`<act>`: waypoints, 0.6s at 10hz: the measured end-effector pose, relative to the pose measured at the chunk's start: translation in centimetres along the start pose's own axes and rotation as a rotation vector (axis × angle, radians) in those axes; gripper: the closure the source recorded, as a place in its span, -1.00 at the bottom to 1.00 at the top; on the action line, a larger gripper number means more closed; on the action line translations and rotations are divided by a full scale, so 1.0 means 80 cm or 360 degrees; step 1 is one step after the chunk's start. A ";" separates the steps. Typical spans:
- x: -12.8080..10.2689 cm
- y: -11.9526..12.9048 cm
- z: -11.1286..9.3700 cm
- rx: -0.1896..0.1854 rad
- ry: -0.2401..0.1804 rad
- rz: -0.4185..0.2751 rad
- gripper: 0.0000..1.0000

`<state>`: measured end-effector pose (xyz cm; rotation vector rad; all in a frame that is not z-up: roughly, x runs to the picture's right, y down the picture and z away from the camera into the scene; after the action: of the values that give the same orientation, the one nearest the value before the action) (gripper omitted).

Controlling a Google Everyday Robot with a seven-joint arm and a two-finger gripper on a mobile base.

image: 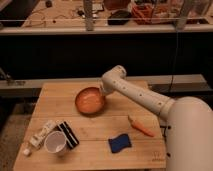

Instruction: Drag the ceramic bowl in a circle

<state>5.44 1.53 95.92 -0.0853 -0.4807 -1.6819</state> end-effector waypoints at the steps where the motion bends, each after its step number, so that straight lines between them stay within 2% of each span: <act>1: 0.000 0.032 -0.003 -0.0010 0.0000 0.0086 1.00; 2: -0.005 0.055 -0.007 -0.0024 0.0001 0.0146 1.00; 3: -0.019 0.087 -0.017 -0.0063 -0.0006 0.0237 1.00; 5: -0.052 0.110 -0.033 -0.0119 -0.0024 0.0307 1.00; 6: -0.082 0.114 -0.046 -0.0153 -0.0037 0.0316 1.00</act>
<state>16.16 5.44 92.84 -0.2168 -0.3952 -1.5098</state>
